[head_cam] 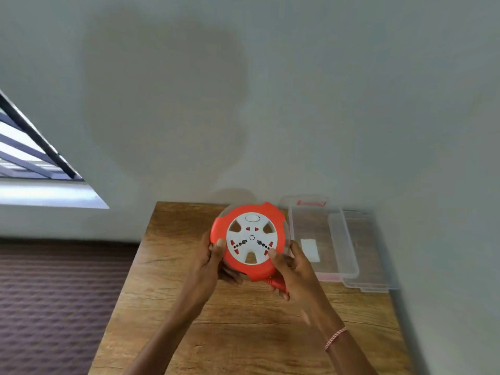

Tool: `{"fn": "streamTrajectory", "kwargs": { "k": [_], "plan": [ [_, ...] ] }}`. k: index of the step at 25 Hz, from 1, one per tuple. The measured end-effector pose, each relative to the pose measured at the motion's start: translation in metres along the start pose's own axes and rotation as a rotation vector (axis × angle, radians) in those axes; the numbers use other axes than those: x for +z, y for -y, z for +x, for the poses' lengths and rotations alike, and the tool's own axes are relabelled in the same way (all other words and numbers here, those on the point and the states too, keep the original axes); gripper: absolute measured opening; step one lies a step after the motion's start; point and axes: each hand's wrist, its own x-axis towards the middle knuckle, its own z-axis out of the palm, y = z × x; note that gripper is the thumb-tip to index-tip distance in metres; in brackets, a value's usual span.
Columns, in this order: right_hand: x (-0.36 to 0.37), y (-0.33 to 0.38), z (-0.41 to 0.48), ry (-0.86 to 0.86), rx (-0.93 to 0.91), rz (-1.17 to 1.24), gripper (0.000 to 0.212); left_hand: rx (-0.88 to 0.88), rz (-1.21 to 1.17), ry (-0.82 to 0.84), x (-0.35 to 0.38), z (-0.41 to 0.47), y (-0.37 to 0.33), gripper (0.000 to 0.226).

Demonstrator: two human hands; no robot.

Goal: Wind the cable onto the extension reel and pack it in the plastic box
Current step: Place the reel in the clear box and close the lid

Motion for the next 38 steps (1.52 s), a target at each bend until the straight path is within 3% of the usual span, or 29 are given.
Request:
{"fn": "streamTrajectory", "kwargs": {
  "k": [6,8,10,12,14,17,21,26,29,32,38],
  "plan": [
    [-0.02,0.036,0.002,-0.057,-0.052,0.054,0.031,0.049,0.064,0.082,0.015,0.025,-0.038,0.045],
    [-0.027,0.033,0.003,-0.099,-0.063,0.093,0.033,-0.007,0.09,0.061,0.019,0.035,-0.031,0.058],
    [-0.036,0.025,0.0,-0.15,-0.051,0.137,0.035,-0.127,0.098,-0.018,0.028,0.054,-0.017,0.056],
    [-0.049,0.016,-0.003,-0.219,-0.037,0.188,0.038,-0.218,0.227,-0.024,0.043,0.076,-0.006,0.035],
    [-0.067,0.006,-0.006,-0.285,-0.033,0.243,0.039,-0.203,0.446,0.103,0.063,0.103,0.002,0.018],
    [-0.093,-0.012,-0.009,-0.416,-0.009,0.347,0.039,-0.167,0.578,0.271,0.099,0.146,0.001,0.037],
    [-0.108,-0.036,-0.003,-0.553,0.014,0.544,0.045,-0.107,0.732,0.22,0.139,0.194,0.003,0.044],
    [-0.107,-0.055,0.018,-0.643,0.05,0.688,0.043,-0.213,0.705,0.229,0.15,0.22,0.022,0.032],
    [-0.107,-0.057,0.027,-0.623,0.061,0.662,0.044,-0.309,0.544,0.18,0.135,0.219,0.028,0.027],
    [-0.102,-0.053,0.036,-0.552,0.067,0.581,0.045,-0.454,0.358,0.107,0.096,0.193,0.037,0.023],
    [-0.053,-0.04,0.065,-0.292,0.088,0.334,0.038,-0.482,0.118,-0.043,0.018,0.091,0.073,0.027]
  ]
}}
